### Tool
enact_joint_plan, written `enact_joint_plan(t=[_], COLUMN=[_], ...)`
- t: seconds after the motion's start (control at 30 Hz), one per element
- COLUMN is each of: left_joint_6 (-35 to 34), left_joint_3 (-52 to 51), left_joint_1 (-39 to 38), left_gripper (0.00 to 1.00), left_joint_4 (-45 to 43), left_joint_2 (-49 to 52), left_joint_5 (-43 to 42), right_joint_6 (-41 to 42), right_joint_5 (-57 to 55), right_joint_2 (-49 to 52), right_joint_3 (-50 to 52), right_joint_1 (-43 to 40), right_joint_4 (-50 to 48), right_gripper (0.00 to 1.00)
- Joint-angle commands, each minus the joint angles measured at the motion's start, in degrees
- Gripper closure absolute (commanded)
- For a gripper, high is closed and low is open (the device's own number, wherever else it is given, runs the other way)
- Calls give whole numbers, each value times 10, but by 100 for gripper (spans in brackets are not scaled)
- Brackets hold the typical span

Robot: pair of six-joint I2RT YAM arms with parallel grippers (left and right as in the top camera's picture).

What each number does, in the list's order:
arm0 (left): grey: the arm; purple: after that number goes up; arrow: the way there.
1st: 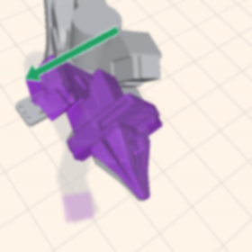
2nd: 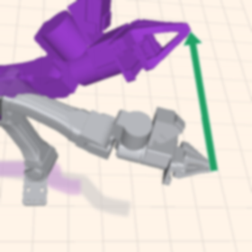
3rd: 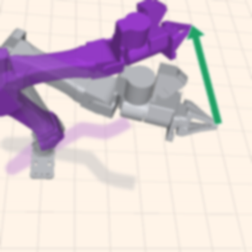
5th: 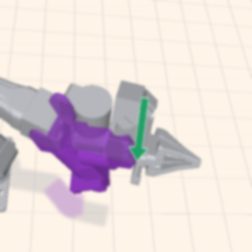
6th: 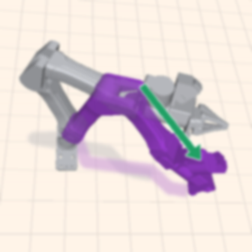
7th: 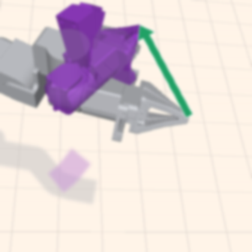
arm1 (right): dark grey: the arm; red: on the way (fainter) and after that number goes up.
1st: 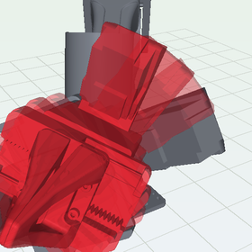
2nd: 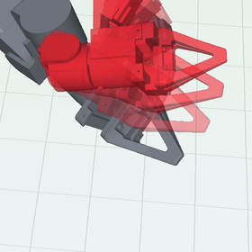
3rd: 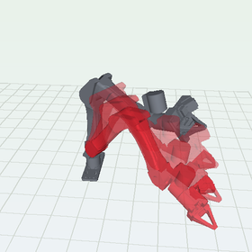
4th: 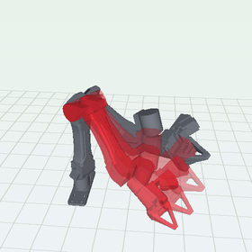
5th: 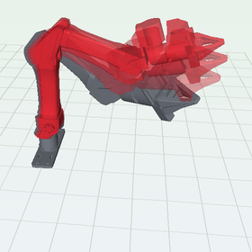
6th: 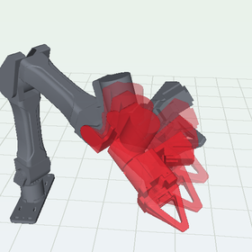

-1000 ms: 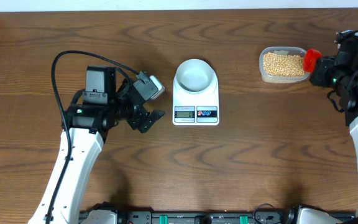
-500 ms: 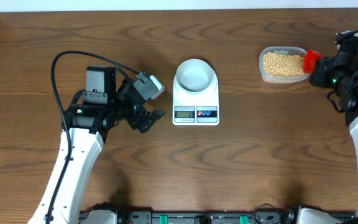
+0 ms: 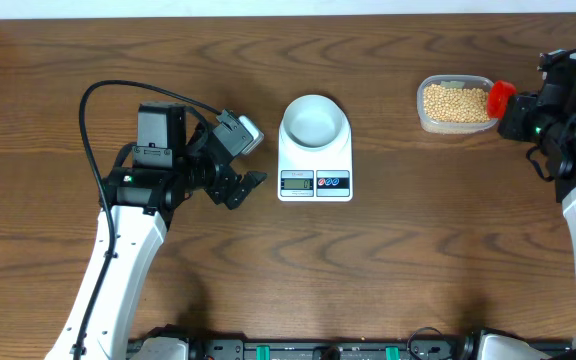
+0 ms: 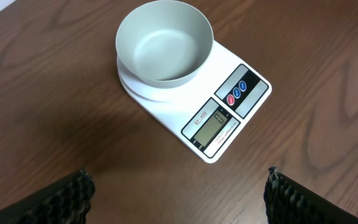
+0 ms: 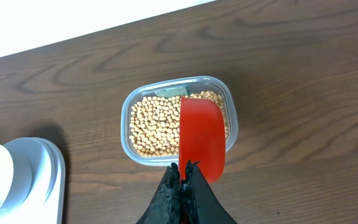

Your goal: Scoop item into bowl and weigh 50g on scale

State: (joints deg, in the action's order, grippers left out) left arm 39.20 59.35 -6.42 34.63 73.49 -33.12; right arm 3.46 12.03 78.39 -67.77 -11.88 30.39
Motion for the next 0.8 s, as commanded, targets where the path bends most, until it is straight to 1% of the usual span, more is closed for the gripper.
enact_joint_plan(t=[0.0, 0.23, 0.43, 0.77], left_joint_6=[-10, -12, -38, -40], left_joint_3=[-4, -4, -4, -4], left_joint_1=[2, 2, 2, -10], left_gripper=[11, 10, 11, 11], left_joint_4=[0, 0, 0, 0], left_joint_2=[-1, -1, -1, -1], left_joint_5=[-10, -10, -10, -10], right_joint_6=[7, 7, 7, 7], right_joint_5=[4, 4, 4, 4], right_joint_2=[3, 3, 3, 3], right_joint_3=[-10, -10, -10, -10], right_joint_1=[3, 3, 3, 3], right_joint_4=[0, 1, 0, 1], right_gripper=[99, 99, 99, 99])
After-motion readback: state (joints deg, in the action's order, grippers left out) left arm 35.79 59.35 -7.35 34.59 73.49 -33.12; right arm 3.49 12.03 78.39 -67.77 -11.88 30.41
